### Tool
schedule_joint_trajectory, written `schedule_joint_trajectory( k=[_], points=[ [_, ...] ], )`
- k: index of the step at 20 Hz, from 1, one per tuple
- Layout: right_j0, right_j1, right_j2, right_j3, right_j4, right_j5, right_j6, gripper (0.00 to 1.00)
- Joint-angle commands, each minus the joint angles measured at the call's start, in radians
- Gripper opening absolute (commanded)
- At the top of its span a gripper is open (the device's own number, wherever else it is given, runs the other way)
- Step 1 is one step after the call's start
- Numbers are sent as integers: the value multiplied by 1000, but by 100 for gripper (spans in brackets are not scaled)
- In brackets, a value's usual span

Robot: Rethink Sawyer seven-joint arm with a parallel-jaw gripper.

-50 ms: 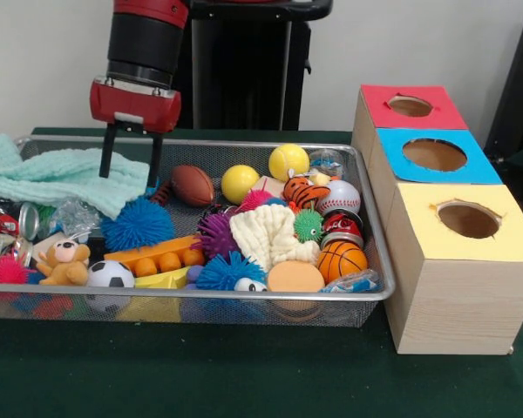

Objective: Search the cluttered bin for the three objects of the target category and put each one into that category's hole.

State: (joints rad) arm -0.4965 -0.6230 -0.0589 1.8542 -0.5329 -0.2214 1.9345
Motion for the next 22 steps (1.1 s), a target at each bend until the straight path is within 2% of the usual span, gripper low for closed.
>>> schedule_joint_trajectory(
  k=[1,7,13,22],
  points=[
    [30,45,86,24,67,-75,197,100],
    [42,28,103,48,97,-75,214,100],
    [76,50,90,53,143,-85,221,100],
    [174,173,37,30,256,-198,233,100]
  ],
)
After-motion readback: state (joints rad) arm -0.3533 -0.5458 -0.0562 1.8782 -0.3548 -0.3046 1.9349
